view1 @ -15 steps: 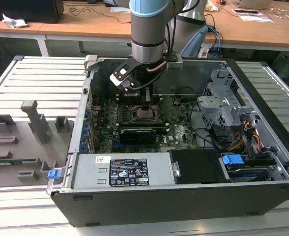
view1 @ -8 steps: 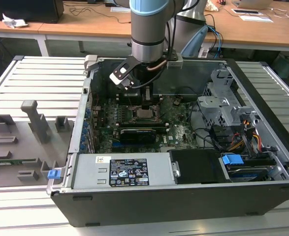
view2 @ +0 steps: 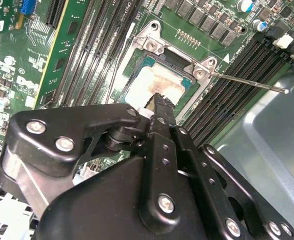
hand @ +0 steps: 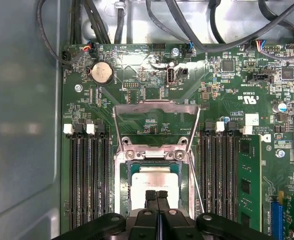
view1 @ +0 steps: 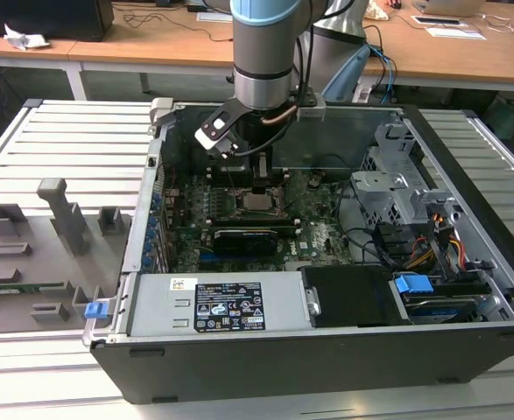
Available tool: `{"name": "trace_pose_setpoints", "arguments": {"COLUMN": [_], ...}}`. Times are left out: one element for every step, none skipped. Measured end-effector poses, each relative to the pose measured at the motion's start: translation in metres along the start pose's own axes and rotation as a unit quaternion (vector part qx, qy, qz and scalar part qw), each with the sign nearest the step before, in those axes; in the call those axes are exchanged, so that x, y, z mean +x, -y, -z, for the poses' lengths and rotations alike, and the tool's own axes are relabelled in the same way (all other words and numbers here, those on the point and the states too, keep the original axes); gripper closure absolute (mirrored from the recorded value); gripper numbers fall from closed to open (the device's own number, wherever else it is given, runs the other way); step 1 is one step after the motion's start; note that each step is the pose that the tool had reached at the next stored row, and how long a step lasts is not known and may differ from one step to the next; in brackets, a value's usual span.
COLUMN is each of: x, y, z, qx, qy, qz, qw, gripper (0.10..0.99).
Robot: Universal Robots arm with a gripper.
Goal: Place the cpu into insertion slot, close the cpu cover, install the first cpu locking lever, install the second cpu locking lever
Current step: 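Close the cpu cover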
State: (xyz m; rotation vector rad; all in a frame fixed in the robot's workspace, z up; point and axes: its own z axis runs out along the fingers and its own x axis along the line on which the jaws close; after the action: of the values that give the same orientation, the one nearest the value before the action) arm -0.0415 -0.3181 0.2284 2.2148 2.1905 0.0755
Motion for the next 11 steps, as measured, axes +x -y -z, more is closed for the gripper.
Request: {"name": "trace_pose_setpoints", "arguments": {"x": [0.0000, 0.0000, 0.0000, 0.0000, 0.0000, 0.0000, 0.0000, 0.0001, 0.0000, 0.0000, 0.0000], "y": [0.0000, 0.0000, -0.0001, 0.0000, 0.0000, -0.0001, -0.0001, -0.0001, -0.0001, -0.0001, -0.0001], "z": [0.0002, 0.0003, 0.0004, 0.0005, 0.0006, 0.0008, 0.0011, 0.0011, 0.0013, 0.0017, 0.0022], "qx": [0.0001, 0.0001, 0.0001, 0.0000, 0.0001, 0.0001, 0.0001, 0.0000, 0.0001, 0.0001, 0.0001], "qy": [0.0003, 0.0002, 0.0002, 0.0002, 0.0002, 0.0002, 0.0003, 0.0002, 0.0002, 0.0003, 0.0003], "qz": [0.000, 0.000, 0.000, 0.000, 0.000, 0.000, 0.000, 0.000, 0.000, 0.000, 0.000], "qw": [1.0000, 1.0000, 1.0000, 1.0000, 1.0000, 1.0000, 1.0000, 1.0000, 1.0000, 1.0000, 1.0000], "gripper": [0.980, 0.980, 0.980, 0.980, 0.980, 0.980, 0.980, 0.980, 0.980, 0.980, 0.980]}}
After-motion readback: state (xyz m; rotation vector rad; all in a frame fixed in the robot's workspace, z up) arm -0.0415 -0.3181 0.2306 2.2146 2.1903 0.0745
